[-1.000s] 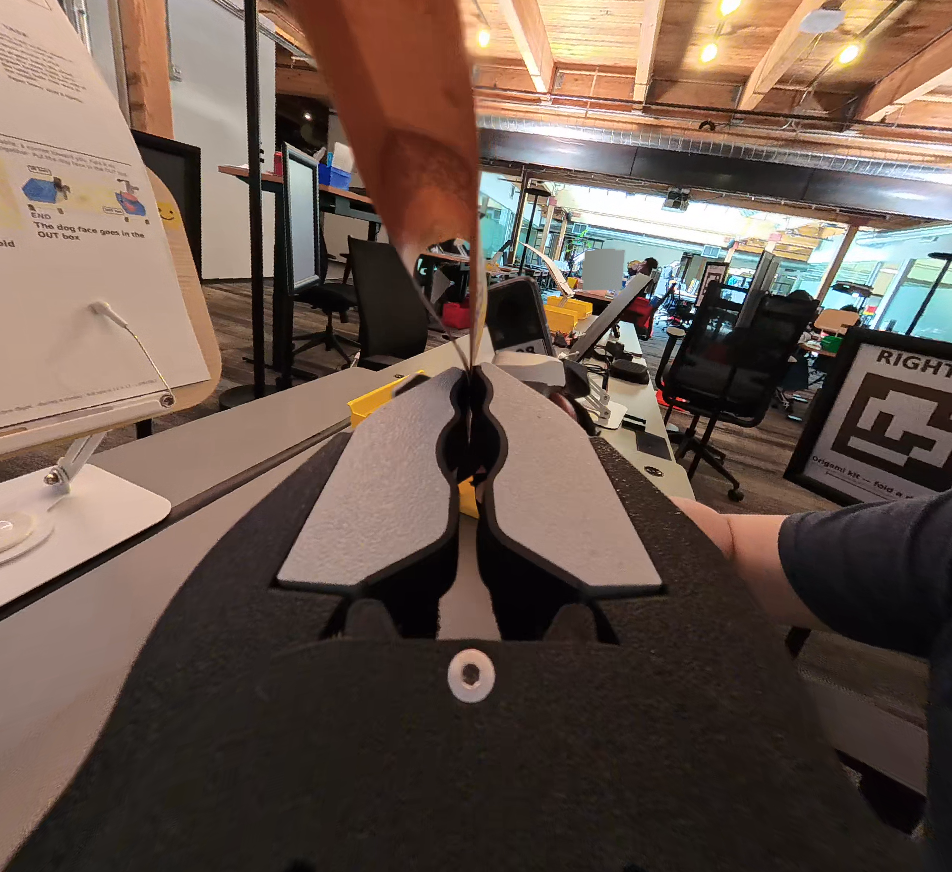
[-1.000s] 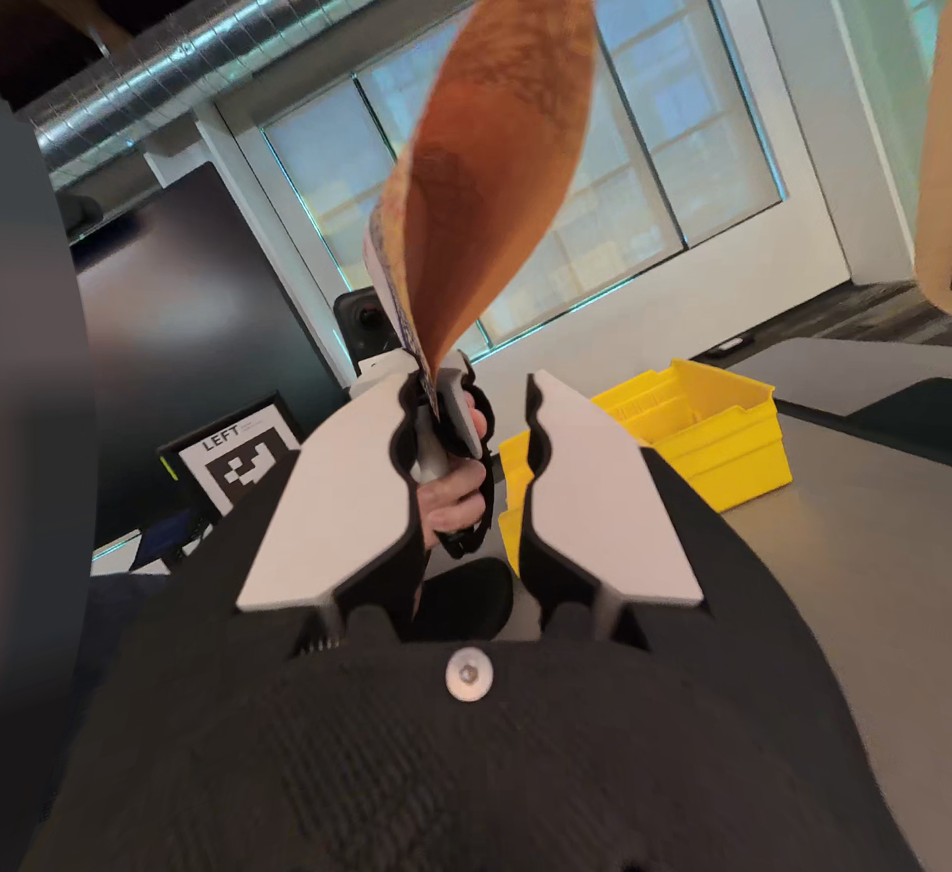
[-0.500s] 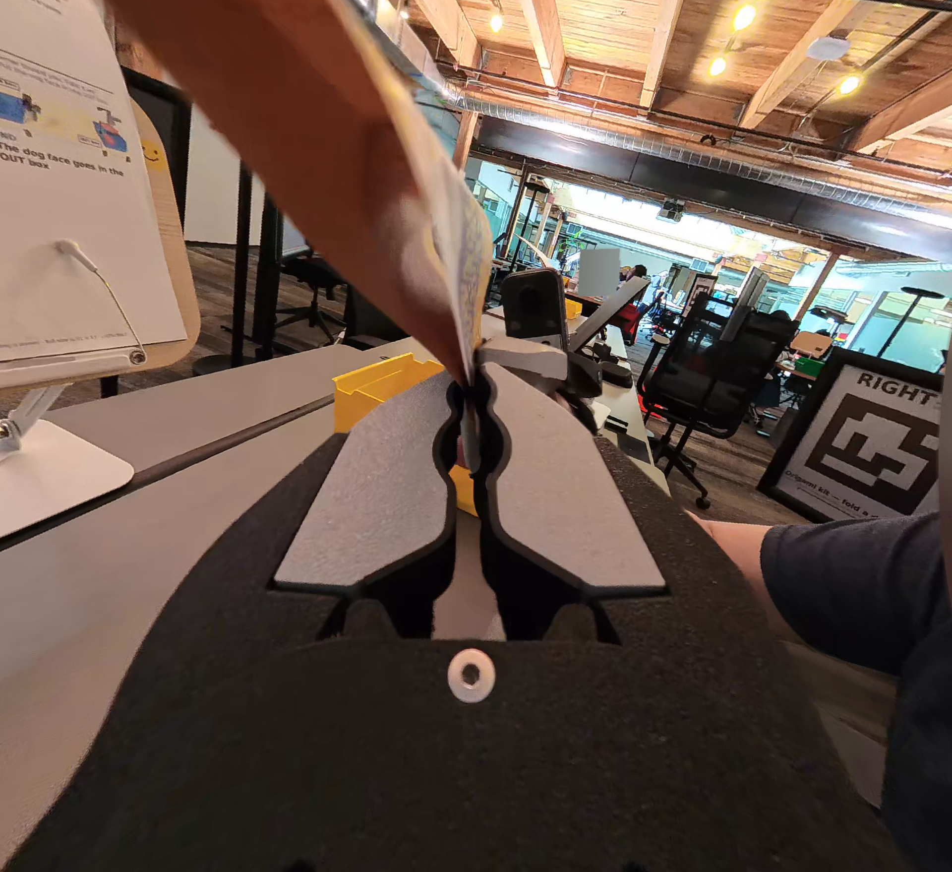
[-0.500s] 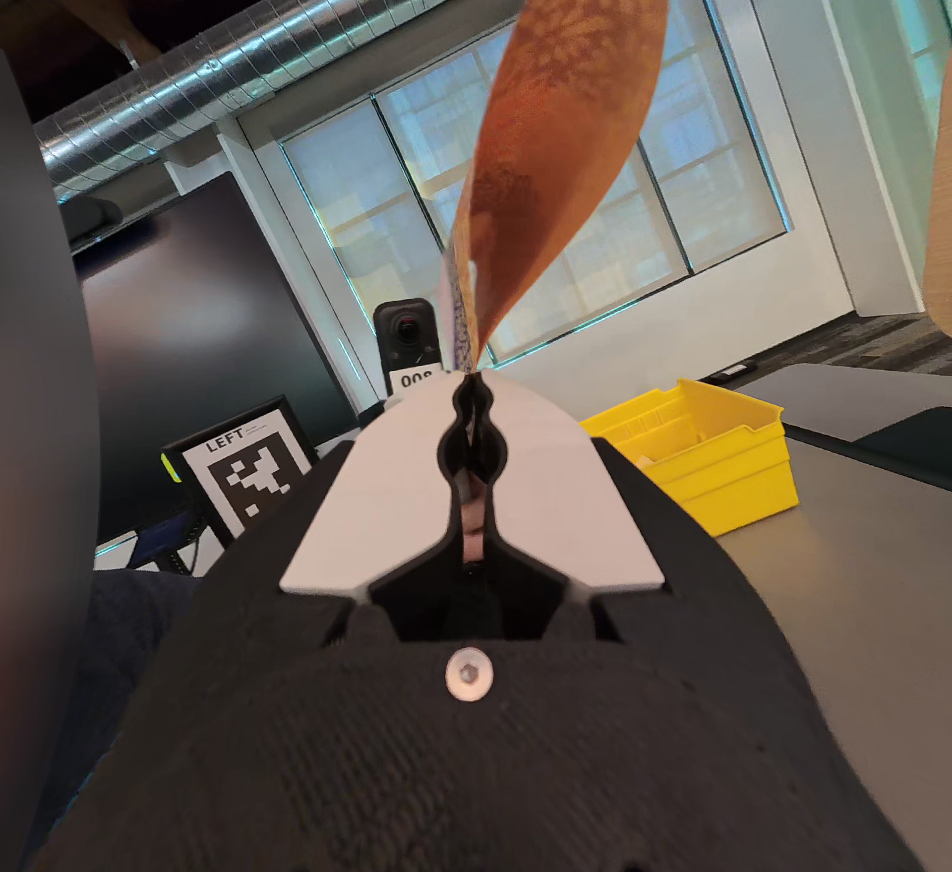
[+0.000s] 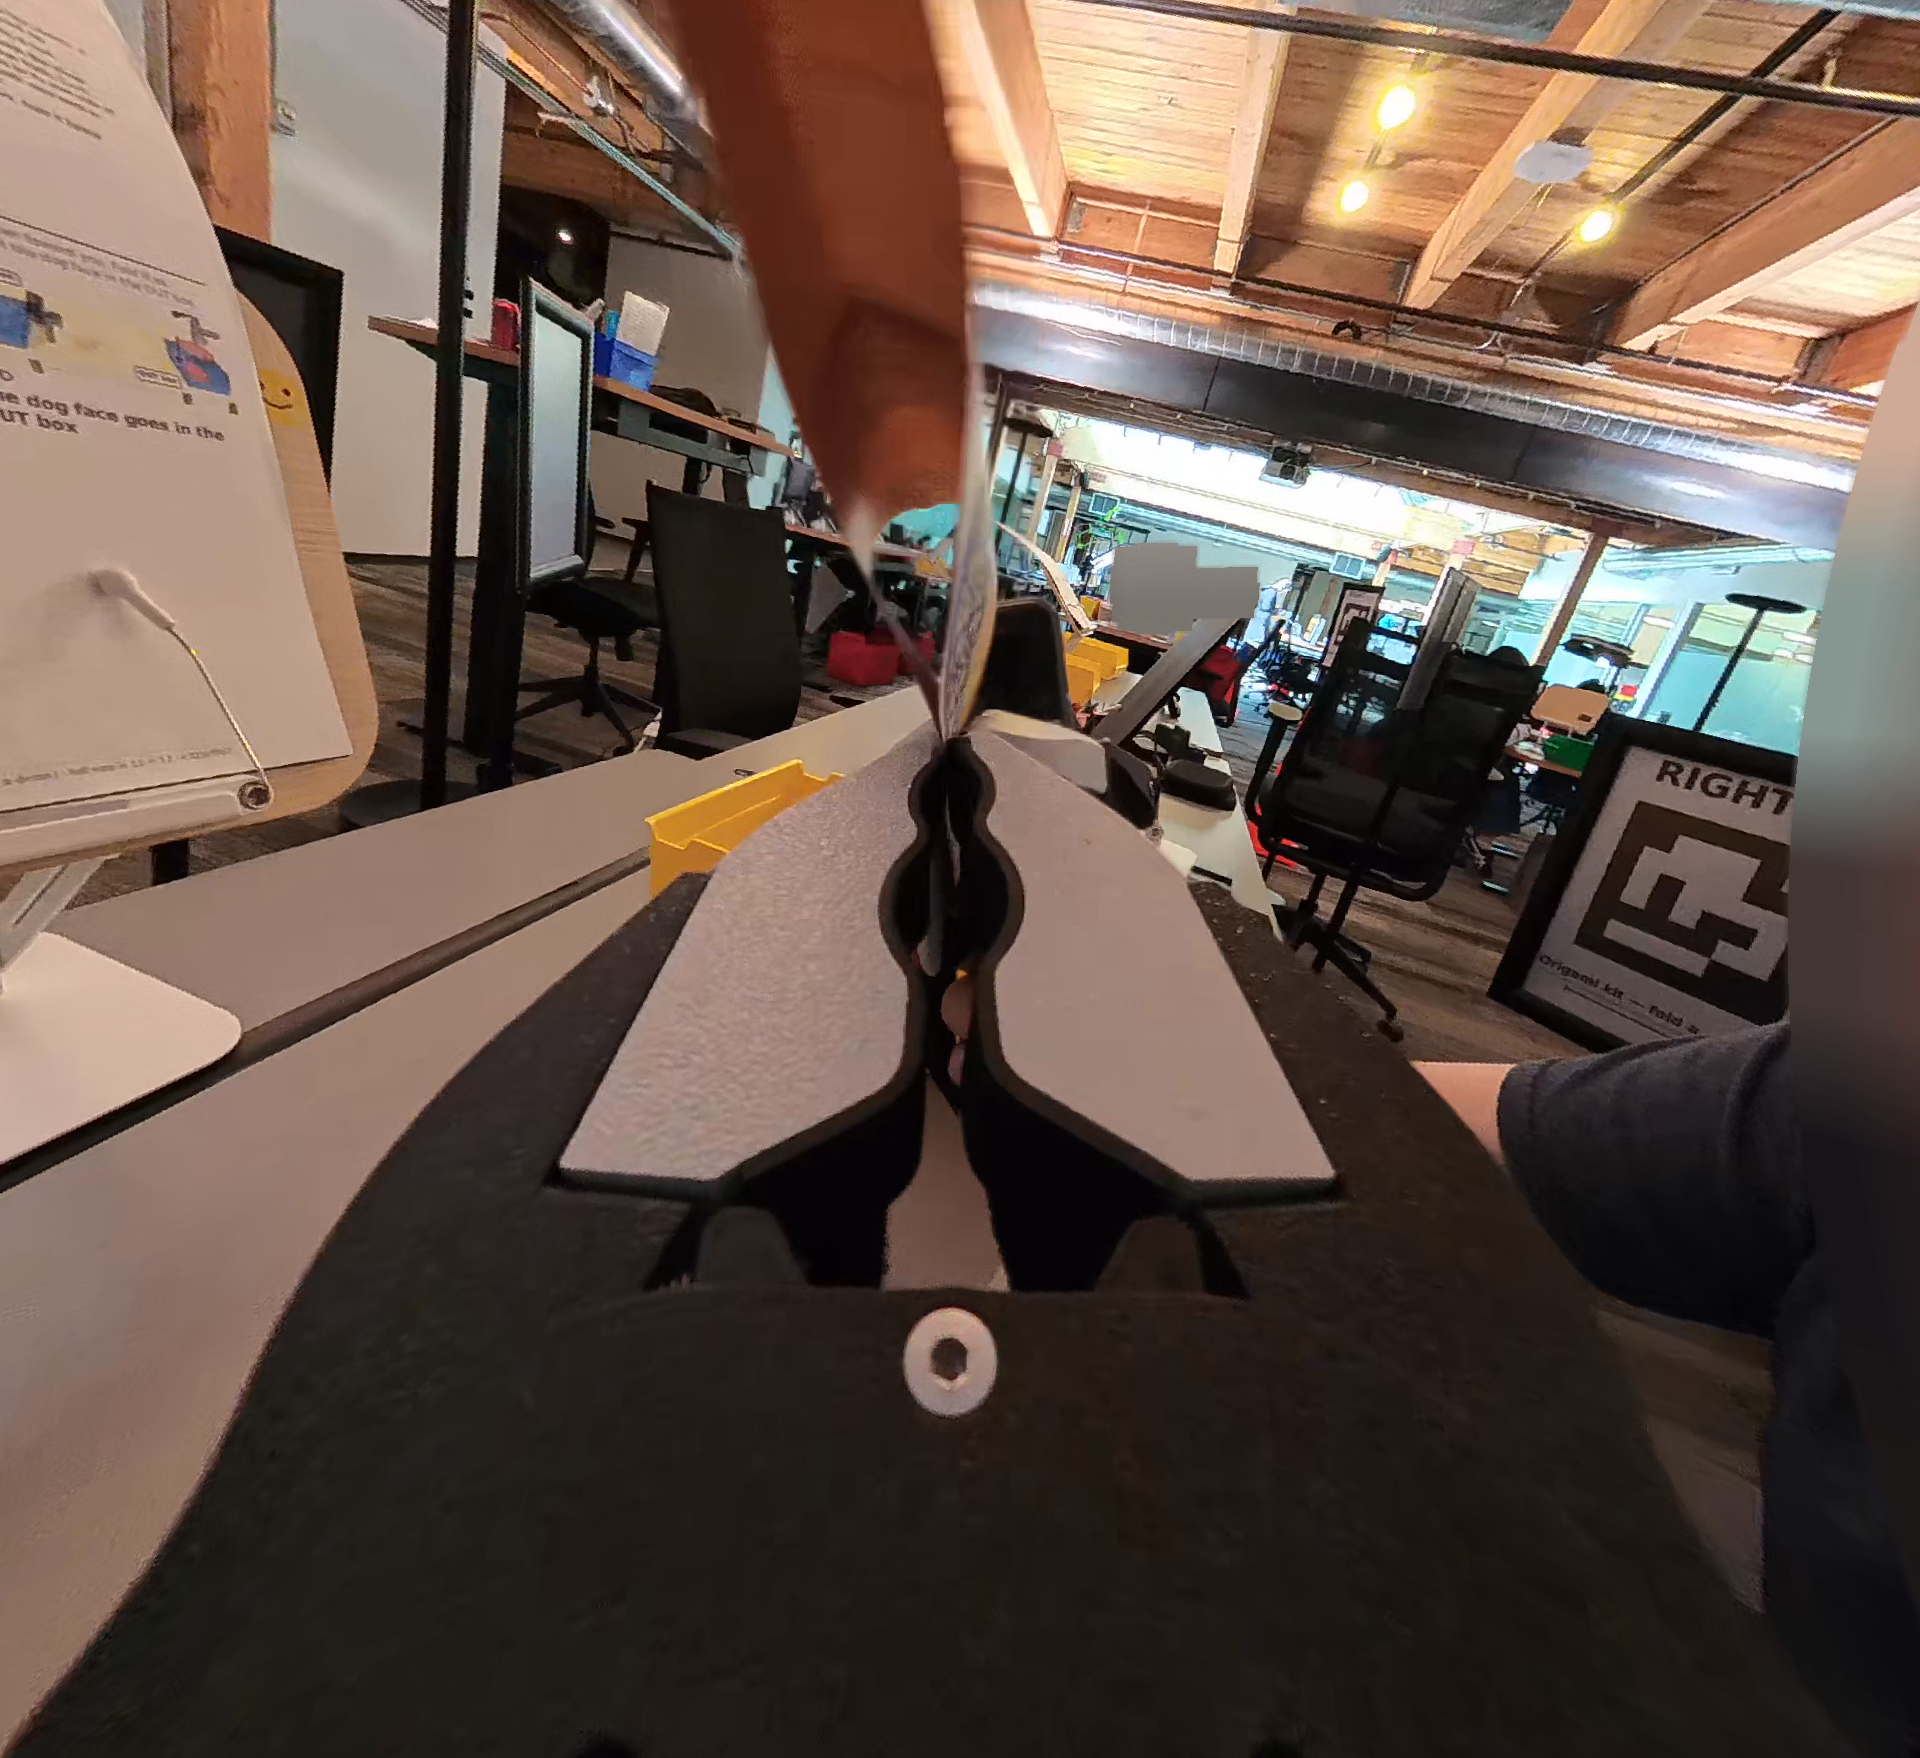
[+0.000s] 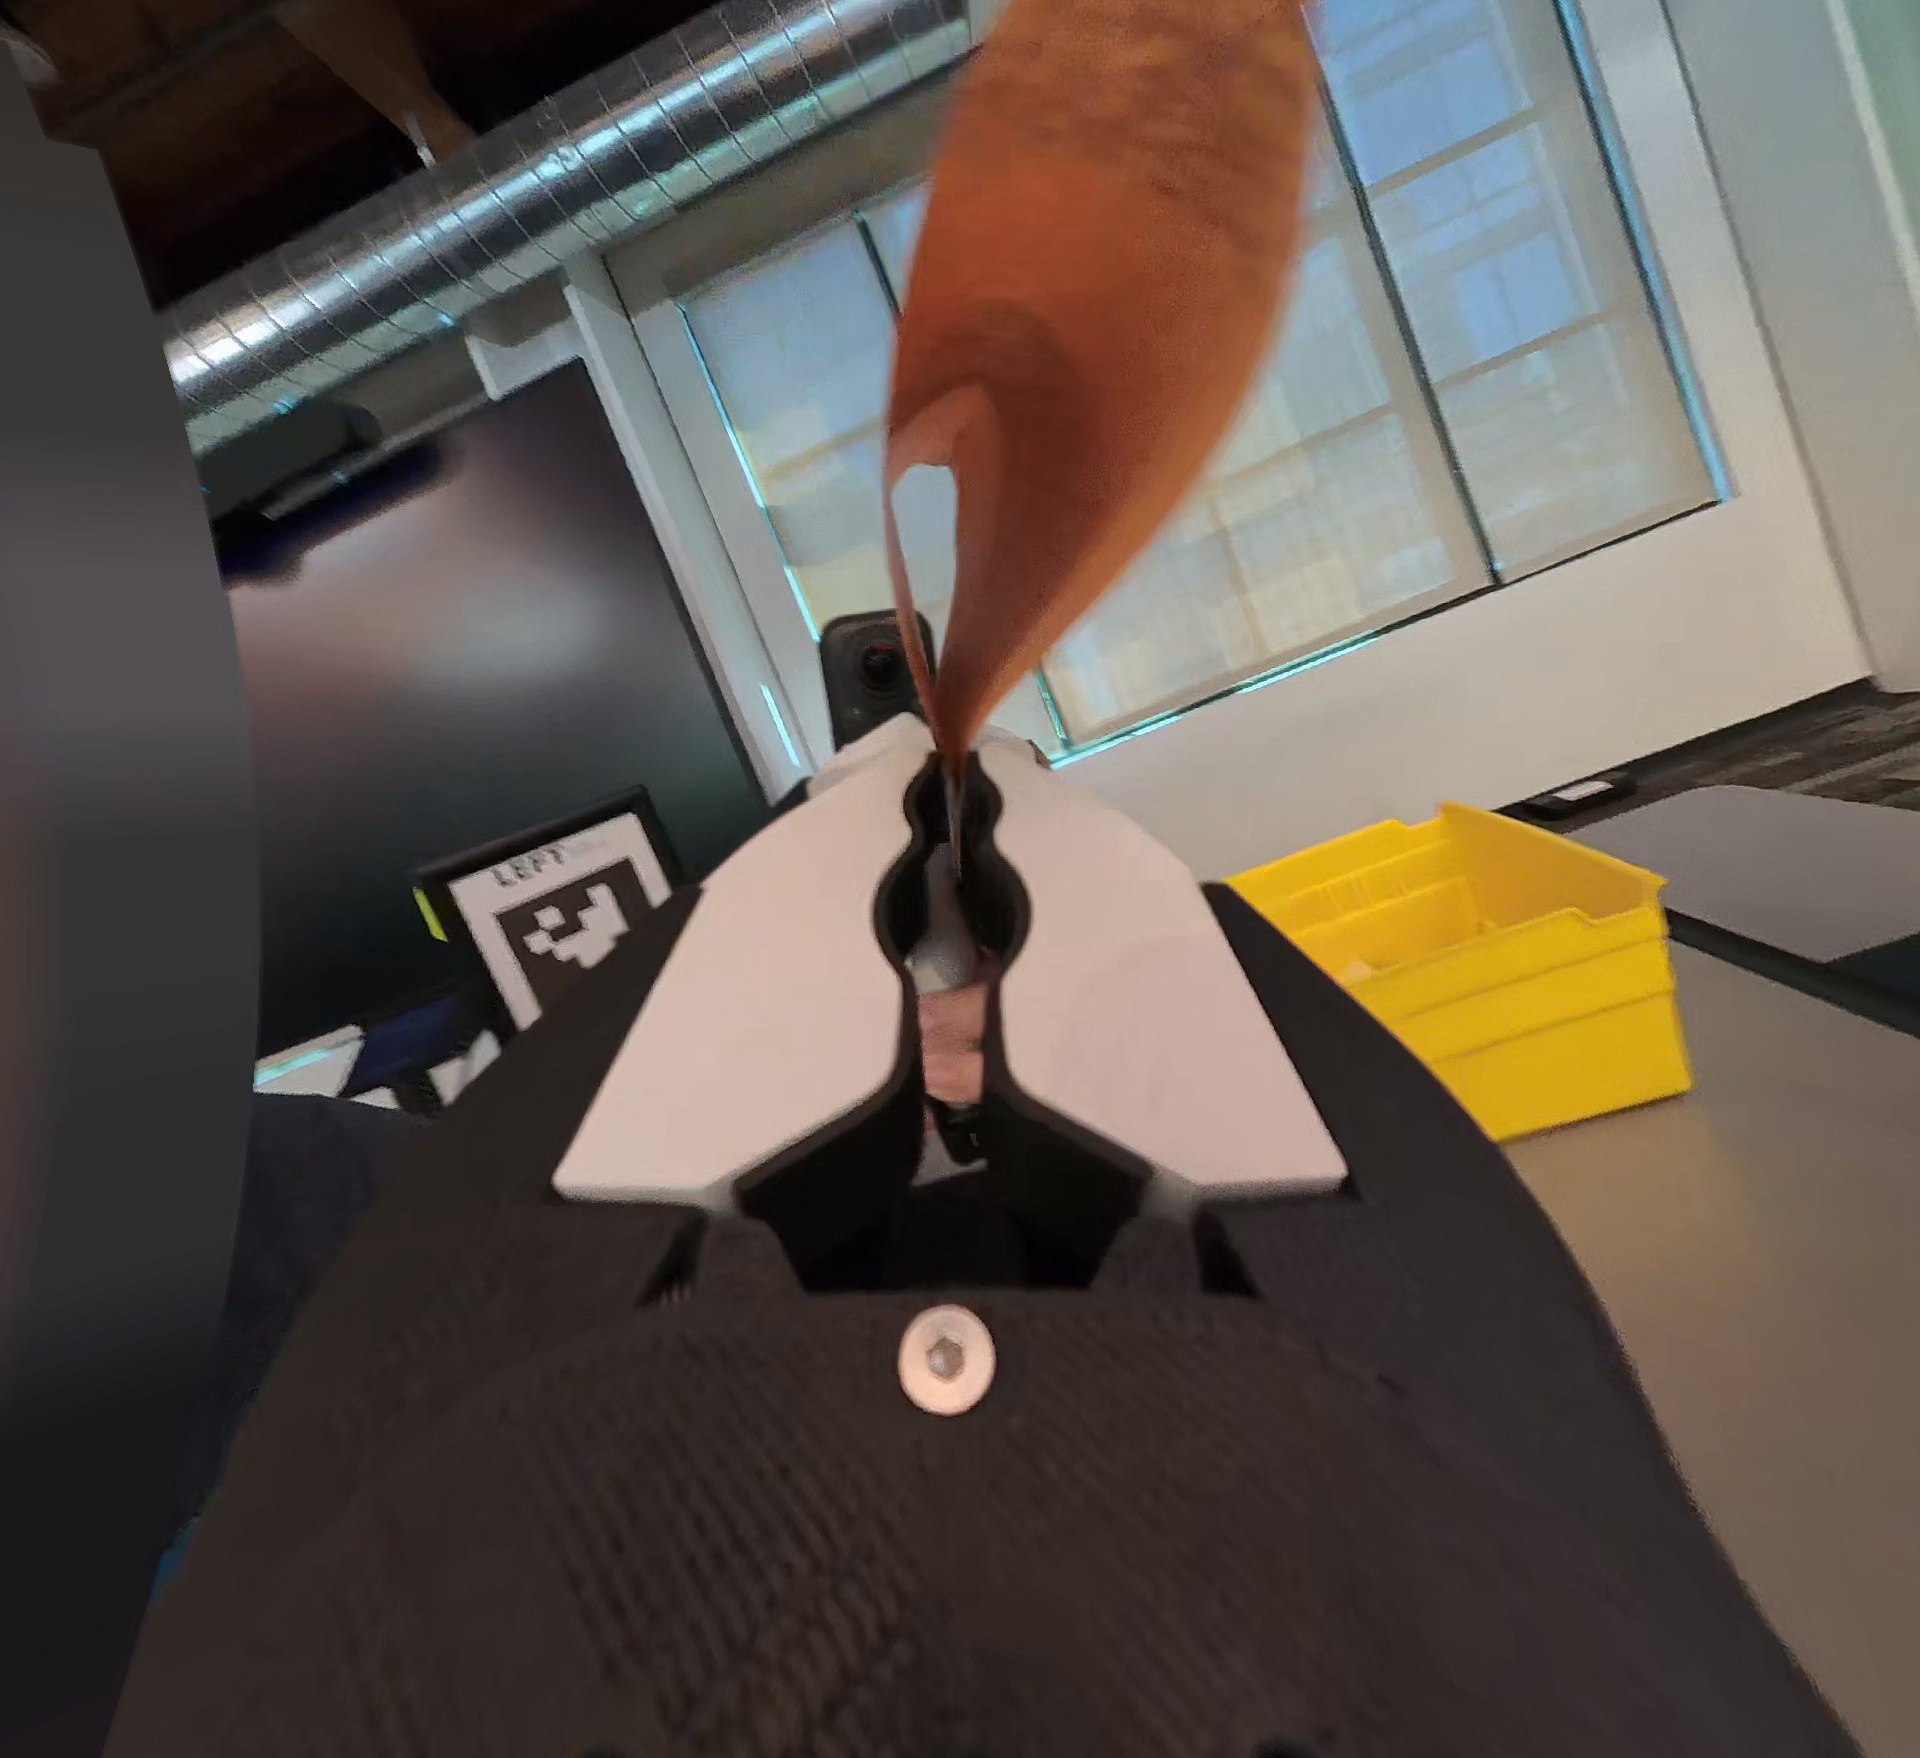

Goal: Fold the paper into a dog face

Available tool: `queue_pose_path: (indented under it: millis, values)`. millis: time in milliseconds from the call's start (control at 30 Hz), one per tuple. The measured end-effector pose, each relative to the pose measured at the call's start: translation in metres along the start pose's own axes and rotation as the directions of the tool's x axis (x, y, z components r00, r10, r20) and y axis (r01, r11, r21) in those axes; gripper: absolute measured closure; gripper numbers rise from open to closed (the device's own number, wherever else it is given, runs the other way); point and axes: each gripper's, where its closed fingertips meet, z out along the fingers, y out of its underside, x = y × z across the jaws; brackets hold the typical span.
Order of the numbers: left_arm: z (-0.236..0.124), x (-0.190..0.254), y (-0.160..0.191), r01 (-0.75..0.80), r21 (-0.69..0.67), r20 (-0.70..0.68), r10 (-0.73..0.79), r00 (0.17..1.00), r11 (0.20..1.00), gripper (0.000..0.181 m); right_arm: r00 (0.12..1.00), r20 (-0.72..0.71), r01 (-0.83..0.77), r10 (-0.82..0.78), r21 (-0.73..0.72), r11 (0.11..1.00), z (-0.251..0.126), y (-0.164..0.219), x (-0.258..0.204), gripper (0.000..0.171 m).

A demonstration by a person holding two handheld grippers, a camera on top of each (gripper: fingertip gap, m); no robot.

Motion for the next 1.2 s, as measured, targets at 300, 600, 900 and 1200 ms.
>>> queue_pose_path:
  millis: [300,600,900,1200]
  values:
    - [0.004,0.000,0.007,-0.088,-0.018,0.063,0.089,0.994,0.996,0.181,0.984,-0.174,0.035,-0.043,-0.051,0.998,0.005,0.010,0.006,0.161]
    - [0.006,0.004,0.010,-0.106,-0.029,0.059,0.107,0.992,0.994,0.181,0.994,-0.100,-0.052,0.051,-0.010,0.999,0.005,0.007,-0.001,0.170]
    - [0.006,0.007,0.007,-0.090,-0.014,0.044,0.091,0.995,0.996,0.181,0.994,0.015,-0.110,0.110,0.028,0.994,0.007,0.004,-0.007,0.170]
    - [-0.001,0.003,-0.009,-0.056,0.027,0.028,0.055,0.998,0.998,0.162,0.981,0.111,-0.164,0.160,0.032,0.986,0.009,0.001,-0.013,0.170]
